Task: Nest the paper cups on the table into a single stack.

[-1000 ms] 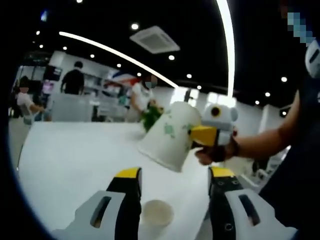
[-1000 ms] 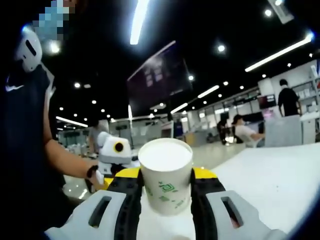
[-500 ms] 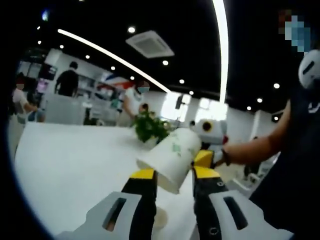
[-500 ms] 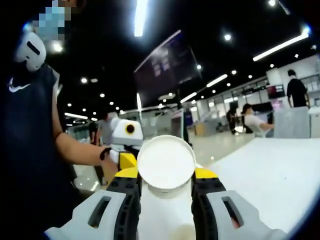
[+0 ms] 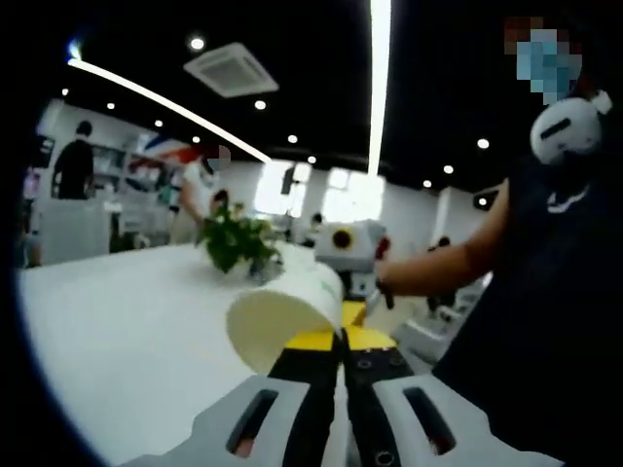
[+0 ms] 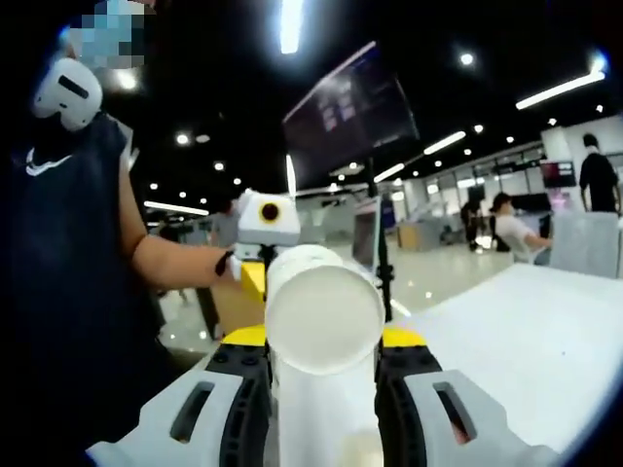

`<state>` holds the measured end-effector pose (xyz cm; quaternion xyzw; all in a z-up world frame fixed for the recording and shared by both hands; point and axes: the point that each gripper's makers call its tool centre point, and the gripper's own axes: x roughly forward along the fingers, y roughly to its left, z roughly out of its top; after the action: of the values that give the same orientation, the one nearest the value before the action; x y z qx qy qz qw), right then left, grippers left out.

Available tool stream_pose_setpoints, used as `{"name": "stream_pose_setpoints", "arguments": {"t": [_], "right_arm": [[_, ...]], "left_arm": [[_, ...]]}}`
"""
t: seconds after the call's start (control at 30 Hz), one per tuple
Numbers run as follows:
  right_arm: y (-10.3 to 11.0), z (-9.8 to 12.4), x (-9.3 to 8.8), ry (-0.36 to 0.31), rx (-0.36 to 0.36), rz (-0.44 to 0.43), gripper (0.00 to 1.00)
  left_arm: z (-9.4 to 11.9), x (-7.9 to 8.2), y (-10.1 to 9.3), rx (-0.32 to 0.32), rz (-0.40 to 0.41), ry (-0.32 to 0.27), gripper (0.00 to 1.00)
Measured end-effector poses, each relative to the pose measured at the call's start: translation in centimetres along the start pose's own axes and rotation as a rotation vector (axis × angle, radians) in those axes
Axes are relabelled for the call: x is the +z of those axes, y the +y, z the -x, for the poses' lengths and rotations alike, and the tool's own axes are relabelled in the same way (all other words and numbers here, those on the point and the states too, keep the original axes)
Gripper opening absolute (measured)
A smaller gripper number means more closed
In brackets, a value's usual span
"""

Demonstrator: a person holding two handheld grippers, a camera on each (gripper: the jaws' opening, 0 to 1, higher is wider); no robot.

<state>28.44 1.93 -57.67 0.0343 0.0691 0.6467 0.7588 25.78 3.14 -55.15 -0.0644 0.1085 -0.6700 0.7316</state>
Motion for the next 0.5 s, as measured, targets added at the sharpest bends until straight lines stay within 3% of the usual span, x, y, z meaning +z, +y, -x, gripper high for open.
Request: {"name": "stream_pose_setpoints", "arguments": {"t": [0.13, 0.3, 0.37, 0.47, 0.5], "right_arm": [[-0.2, 0.4, 0.9, -0.015, -0.013, 0.008, 0.48], [-0.5, 0.7, 1.4, -0.014, -0.032, 0.028, 0.48], [-0.8, 0.9, 1.3, -0.002, -0.049, 0.035, 0.51], [-1.3, 1.4, 0.9, 0.014, -0.077, 0.041, 0.59], [-1.4, 1.6, 0.7, 0.017, -0.082, 0.041, 0.60]], "left_arm": [[0.1, -0.3, 0.4, 0.005, -0.015, 0.034, 0.00], [0.1, -0.5, 1.0, 0.027, -0.029, 0.057, 0.00], [0.2, -1.0, 1.6, 0.055, -0.033, 0.089, 0.00], [0.4, -2.0, 2.7, 0.130, -0.016, 0.188, 0.00], [0.3, -1.8, 2.6, 0.126, -0.018, 0.194, 0.00]]}}
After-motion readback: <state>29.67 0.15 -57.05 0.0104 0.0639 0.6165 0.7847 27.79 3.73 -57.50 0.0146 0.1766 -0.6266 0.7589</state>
